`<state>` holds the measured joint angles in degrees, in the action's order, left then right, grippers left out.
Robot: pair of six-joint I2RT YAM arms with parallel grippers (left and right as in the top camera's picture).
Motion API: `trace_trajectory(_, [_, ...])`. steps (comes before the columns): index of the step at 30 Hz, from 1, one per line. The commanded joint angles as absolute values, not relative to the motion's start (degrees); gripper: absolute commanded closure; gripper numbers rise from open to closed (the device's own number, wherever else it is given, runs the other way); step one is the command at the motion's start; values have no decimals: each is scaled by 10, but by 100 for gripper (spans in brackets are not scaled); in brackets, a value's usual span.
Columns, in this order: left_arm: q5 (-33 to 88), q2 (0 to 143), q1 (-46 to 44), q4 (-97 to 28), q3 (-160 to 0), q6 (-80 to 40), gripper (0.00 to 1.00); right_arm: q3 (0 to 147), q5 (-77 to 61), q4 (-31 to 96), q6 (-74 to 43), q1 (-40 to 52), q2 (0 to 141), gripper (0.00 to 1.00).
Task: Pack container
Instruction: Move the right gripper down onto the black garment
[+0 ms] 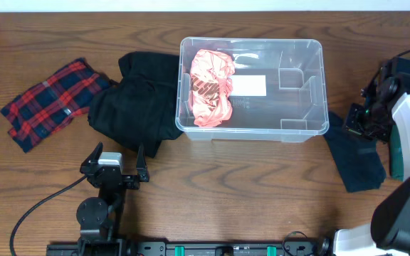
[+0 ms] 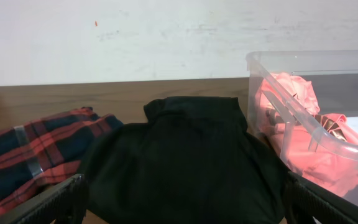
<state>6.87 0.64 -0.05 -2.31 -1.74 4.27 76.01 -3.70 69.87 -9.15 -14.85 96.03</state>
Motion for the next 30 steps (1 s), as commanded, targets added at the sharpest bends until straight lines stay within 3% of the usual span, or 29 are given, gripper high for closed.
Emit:
trace_trajectory(1, [70, 6, 1, -33, -2, 37, 2, 758, -30, 698, -87, -156, 1004, 99])
trace_trajectory(12, [70, 6, 1, -33, -2, 37, 2, 758, -9, 677, -87, -157, 1103, 99])
trace_trajectory(30, [70, 6, 1, -33, -2, 38, 2, 758, -6, 590, -87, -157, 1114, 99])
